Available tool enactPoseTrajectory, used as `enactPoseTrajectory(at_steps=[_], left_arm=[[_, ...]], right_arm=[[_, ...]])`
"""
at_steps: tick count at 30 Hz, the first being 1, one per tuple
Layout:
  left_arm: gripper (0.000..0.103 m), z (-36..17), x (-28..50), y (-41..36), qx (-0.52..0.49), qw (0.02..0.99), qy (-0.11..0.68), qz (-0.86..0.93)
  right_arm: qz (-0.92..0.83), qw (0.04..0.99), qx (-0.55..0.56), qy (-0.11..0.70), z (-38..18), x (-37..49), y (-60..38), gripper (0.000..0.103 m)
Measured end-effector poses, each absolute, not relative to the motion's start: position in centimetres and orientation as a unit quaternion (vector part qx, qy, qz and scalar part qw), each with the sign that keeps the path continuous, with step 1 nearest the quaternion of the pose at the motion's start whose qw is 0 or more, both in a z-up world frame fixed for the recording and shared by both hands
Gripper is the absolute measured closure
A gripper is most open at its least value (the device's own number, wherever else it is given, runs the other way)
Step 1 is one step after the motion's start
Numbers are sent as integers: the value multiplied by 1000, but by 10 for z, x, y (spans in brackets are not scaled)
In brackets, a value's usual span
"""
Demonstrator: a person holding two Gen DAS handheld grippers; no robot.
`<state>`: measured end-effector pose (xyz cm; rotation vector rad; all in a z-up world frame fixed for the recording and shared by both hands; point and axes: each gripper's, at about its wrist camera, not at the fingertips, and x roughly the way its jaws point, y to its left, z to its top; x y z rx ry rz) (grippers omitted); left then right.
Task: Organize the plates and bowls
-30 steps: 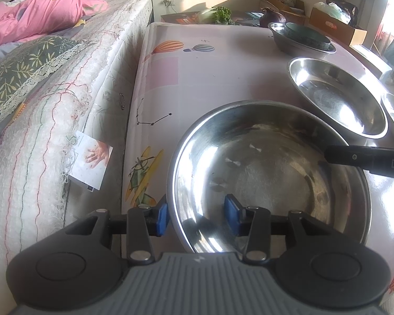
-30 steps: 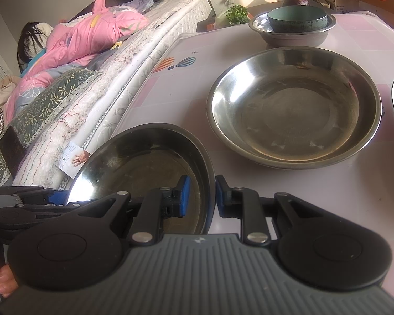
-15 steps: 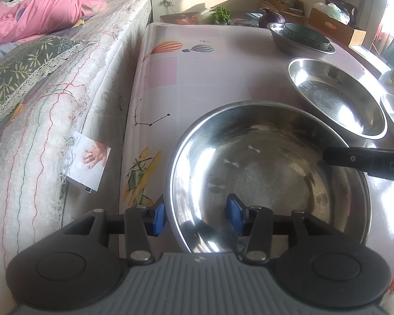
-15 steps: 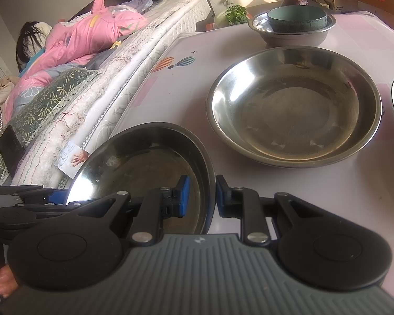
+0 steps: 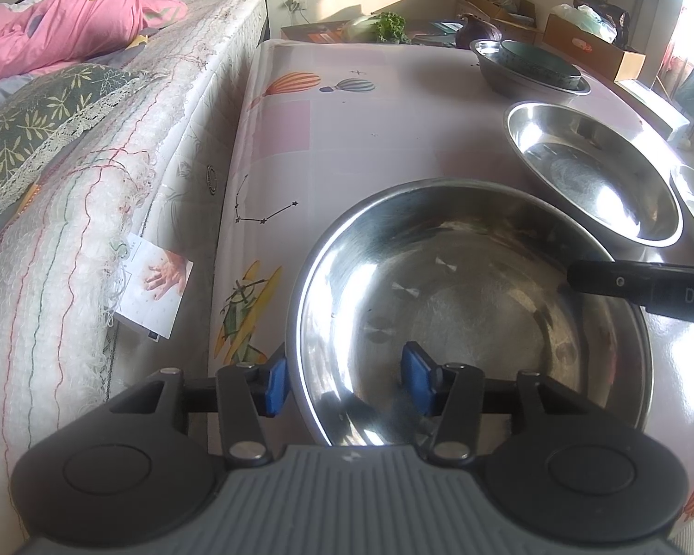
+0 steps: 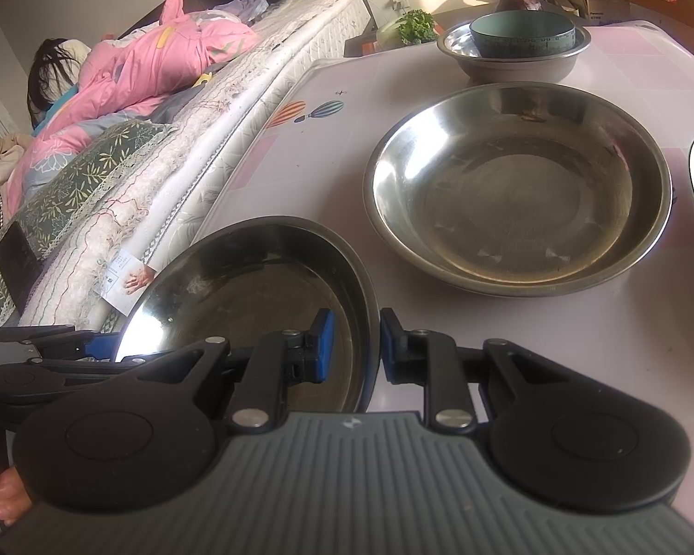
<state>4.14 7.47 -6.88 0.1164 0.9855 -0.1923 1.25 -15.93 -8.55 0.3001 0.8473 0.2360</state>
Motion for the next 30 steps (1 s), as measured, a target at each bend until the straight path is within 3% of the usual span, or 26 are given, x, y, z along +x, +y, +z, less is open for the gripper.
enactPoseTrajectory(at_steps=[30], left_arm=[[52,-59,36,79,54,879,465,-85]], right_arm=[[118,897,138,404,-81,13,-154,81]])
